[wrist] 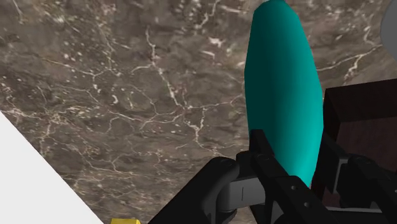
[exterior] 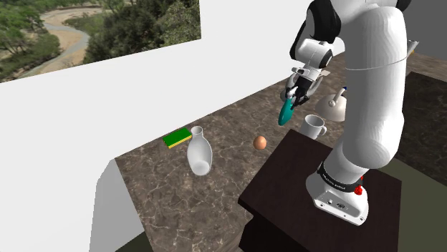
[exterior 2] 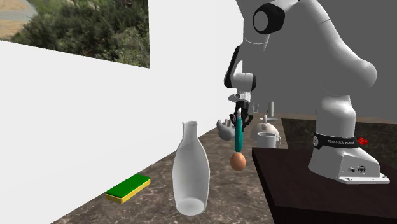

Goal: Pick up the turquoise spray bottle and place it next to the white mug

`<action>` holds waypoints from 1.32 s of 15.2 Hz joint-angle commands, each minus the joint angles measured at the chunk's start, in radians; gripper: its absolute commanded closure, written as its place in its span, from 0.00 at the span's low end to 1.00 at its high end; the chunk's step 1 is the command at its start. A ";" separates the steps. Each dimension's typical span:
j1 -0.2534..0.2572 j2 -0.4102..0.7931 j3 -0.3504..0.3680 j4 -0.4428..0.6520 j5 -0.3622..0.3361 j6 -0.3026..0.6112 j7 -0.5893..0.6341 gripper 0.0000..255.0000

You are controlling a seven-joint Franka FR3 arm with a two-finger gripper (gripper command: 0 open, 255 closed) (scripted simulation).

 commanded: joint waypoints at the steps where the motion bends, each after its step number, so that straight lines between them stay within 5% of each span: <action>1: 0.000 0.002 0.001 -0.002 0.000 0.000 -0.001 1.00; 2: 0.000 0.002 0.001 -0.002 0.000 0.000 -0.001 1.00; 3: 0.000 0.001 0.001 -0.002 0.000 0.000 0.000 0.00; 8: 0.000 0.002 0.001 -0.002 0.000 0.000 -0.001 0.00; 12: -0.009 -0.043 -0.055 0.068 -0.080 -0.088 0.040 0.00; 20: -0.009 -0.043 -0.055 0.068 -0.080 -0.088 0.040 0.00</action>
